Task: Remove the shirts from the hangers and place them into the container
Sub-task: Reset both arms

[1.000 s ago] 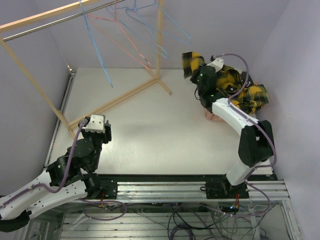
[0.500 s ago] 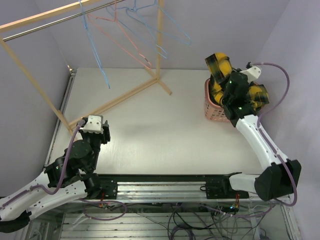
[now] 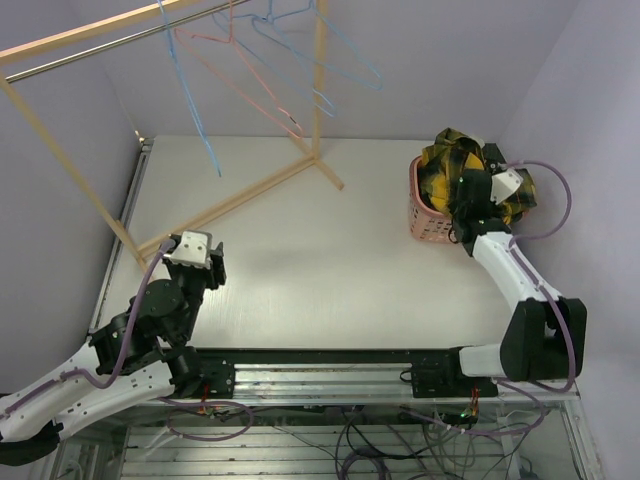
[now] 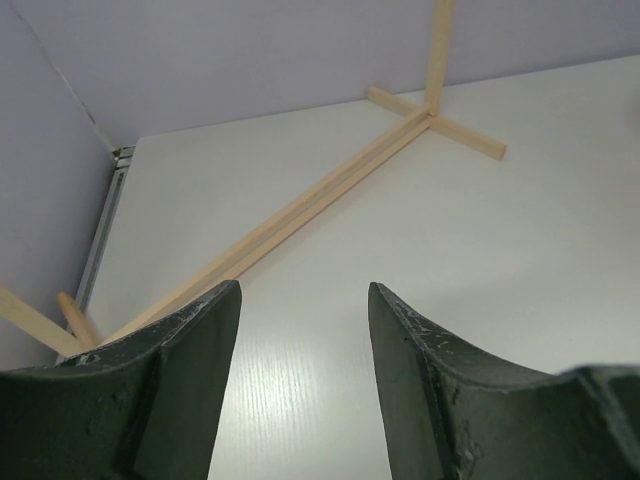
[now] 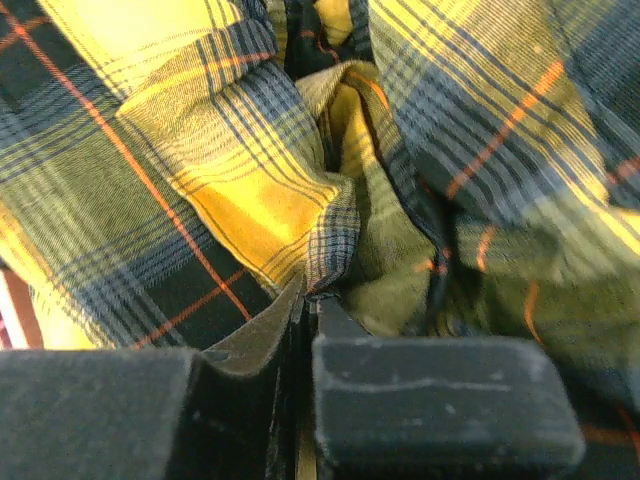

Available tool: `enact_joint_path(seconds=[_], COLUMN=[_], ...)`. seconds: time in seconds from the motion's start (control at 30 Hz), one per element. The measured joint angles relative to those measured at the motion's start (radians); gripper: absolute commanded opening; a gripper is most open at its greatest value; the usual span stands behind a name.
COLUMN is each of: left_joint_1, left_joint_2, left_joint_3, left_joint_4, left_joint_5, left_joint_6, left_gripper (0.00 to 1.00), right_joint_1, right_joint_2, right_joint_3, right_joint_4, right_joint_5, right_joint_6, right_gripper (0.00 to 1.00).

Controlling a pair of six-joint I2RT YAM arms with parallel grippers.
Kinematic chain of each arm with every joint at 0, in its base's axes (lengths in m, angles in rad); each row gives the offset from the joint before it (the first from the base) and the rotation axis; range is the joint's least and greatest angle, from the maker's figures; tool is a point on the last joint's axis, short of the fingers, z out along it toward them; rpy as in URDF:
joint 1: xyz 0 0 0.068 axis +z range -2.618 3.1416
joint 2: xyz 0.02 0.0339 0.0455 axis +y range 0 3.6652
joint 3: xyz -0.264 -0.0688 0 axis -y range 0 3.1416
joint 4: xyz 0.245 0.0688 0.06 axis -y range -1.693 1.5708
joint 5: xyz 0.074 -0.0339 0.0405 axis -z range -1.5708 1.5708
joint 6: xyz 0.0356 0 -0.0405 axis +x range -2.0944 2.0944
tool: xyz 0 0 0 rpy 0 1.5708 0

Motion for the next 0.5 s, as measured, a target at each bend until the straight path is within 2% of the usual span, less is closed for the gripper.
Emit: enact_joint_path(seconds=[0.07,0.17,0.3,0.37,0.5], left_joint_1=[0.0,0.0,0.0,0.0,0.0], left_joint_2=[0.001,0.004,0.007,0.01,0.03], left_joint_3=[0.0,0.0,0.0,0.0,0.0], left_joint_4=[0.0,0.0,0.0,0.001,0.001], left_joint_5=[0.022,0.051,0.08,0.092,0.11], left_joint_6=[0.0,0.0,0.001,0.001,0.001], left_gripper=[0.65,0.66,0.66,0.67,0.66], right_joint_1=[-0.027,-0.053,-0.056,-0.06,-0.063], right_joint_2=[0.04,0.079,0.074,0.054,-0.019], right_joint_3=[0.024,0.059,0.074,0.073,0.076], right_joint_4=[0.012,0.024,0.021,-0.002,-0.09], right_joint_5=[-0.045,-0.116,-0.167,-0.179,-0.178], right_joint_6=[0.014,0.028,0.035,0.035,0.024], right_gripper=[0.3,0.52,0.59,0.72,0.73])
